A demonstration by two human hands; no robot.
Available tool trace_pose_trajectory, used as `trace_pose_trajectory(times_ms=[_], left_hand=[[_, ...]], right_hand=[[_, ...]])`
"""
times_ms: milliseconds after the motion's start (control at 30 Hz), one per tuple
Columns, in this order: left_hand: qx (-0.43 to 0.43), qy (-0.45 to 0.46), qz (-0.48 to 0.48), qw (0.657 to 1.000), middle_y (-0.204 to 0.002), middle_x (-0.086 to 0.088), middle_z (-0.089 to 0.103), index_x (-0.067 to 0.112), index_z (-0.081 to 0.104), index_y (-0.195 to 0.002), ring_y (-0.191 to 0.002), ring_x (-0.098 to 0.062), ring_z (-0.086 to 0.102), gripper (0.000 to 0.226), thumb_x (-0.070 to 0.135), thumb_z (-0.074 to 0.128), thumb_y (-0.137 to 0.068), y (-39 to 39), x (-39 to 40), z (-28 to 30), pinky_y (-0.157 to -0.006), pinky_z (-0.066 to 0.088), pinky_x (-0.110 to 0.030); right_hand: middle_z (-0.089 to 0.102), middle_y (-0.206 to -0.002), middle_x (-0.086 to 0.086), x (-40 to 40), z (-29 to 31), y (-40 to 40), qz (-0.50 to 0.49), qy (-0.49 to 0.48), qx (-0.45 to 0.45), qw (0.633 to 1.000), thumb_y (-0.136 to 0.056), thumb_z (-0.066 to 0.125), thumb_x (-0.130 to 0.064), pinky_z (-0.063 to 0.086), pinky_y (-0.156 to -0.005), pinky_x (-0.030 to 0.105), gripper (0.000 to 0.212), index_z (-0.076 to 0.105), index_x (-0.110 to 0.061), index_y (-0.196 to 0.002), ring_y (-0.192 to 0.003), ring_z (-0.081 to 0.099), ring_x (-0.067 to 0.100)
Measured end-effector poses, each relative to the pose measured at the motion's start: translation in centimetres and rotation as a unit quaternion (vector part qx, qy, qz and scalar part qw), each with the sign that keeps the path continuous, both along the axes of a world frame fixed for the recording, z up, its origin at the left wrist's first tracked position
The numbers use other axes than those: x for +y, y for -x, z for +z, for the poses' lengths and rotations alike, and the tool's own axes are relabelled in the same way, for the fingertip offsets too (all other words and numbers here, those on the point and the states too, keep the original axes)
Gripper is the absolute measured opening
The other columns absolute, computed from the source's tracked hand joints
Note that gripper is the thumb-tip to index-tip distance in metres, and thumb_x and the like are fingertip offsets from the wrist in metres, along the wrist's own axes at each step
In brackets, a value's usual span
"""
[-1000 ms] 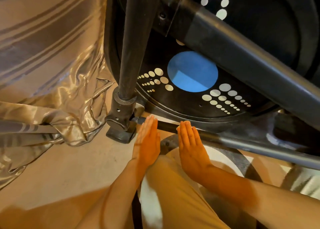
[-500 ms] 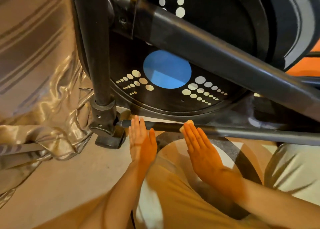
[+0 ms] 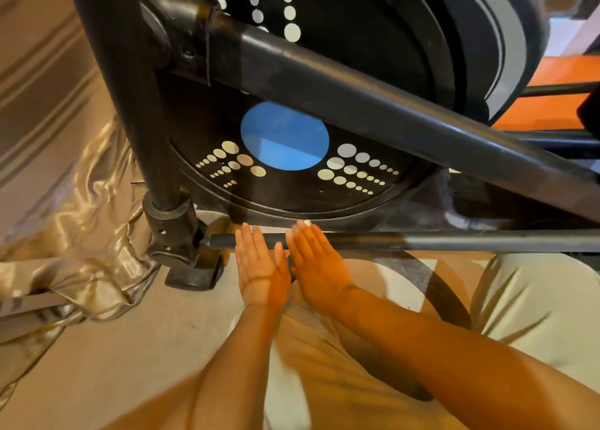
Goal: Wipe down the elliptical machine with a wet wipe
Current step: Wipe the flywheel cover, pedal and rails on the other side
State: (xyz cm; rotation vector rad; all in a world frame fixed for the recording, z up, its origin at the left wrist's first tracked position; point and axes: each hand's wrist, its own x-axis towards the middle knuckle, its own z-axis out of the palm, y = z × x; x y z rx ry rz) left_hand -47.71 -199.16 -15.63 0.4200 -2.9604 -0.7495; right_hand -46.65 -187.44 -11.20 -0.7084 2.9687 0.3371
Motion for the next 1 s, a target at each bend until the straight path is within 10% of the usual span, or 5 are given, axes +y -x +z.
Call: trace_pose_trajectory(times_ms=[267, 433, 700, 867, 1000], left_hand=[[-0.035, 0.039, -0.016, 0.999, -0.166, 0.0, -0.006, 0.02, 0.0, -0.158, -0.152, -0.017, -0.01, 0.066, 0.048, 0.025, -0.104, 0.1, -0.6, 0.4, -0.121, -0.003, -0.031], [-0.015, 0.028, -0.013, 0.999, -0.166, 0.0, -0.003, 0.017, 0.004, -0.158, -0.152, -0.016, -0.009, 0.065, 0.045, 0.027, -0.105, -0.2, -0.5, 0.4, -0.121, -0.002, -0.031], [-0.017, 0.055, -0.009, 0.998, -0.167, 0.001, -0.002, 0.019, 0.005, -0.159, -0.152, -0.015, -0.008, 0.065, 0.048, 0.025, -0.104, -0.2, -0.5, 0.4, -0.114, -0.007, -0.025], [-0.013, 0.045, -0.009, 0.999, -0.167, 0.0, -0.001, 0.019, 0.005, -0.159, -0.152, -0.015, -0.008, 0.065, 0.047, 0.025, -0.104, -0.4, -0.5, 0.4, -0.115, -0.006, -0.025], [-0.014, 0.016, 0.0, 1.0, -0.167, -0.002, -0.001, 0.017, 0.006, -0.159, -0.152, -0.015, -0.008, 0.064, 0.046, 0.024, -0.105, -0.3, -0.2, 0.5, -0.117, -0.004, -0.026]], right_hand=[[0.009, -0.157, 0.007, 7.6, -3.2, -2.4, 0.091, -0.022, 0.132, 0.987, -0.079, 0.063, -0.015, -0.005, -0.121, 0.041, 0.08, 0.023, -0.019, -0.148, -0.15, -0.003, 0.026], [-0.042, -0.147, 0.014, 11.0, -3.2, -3.7, 0.08, -0.148, 0.083, 0.982, -0.104, 0.028, -0.019, -0.019, -0.114, 0.046, 0.075, -0.038, -0.002, -0.136, -0.139, -0.034, 0.034], [-0.01, -0.161, 0.018, 1.6, -0.3, -0.3, -0.006, -0.032, 0.041, 0.999, -0.101, 0.04, -0.042, -0.026, -0.107, 0.052, 0.078, -0.007, -0.008, -0.153, -0.143, -0.018, 0.038], [0.01, -0.161, 0.018, 4.3, 2.0, -0.4, -0.039, 0.035, -0.024, 0.998, -0.106, 0.027, -0.04, -0.003, -0.119, 0.043, 0.066, -0.005, -0.008, -0.154, -0.149, 0.006, 0.036], [0.055, -0.126, 0.007, 10.7, 4.2, -1.2, -0.127, 0.041, 0.005, 0.991, -0.104, 0.022, -0.046, 0.033, -0.107, 0.038, 0.051, 0.043, -0.013, -0.137, -0.115, 0.05, 0.024]])
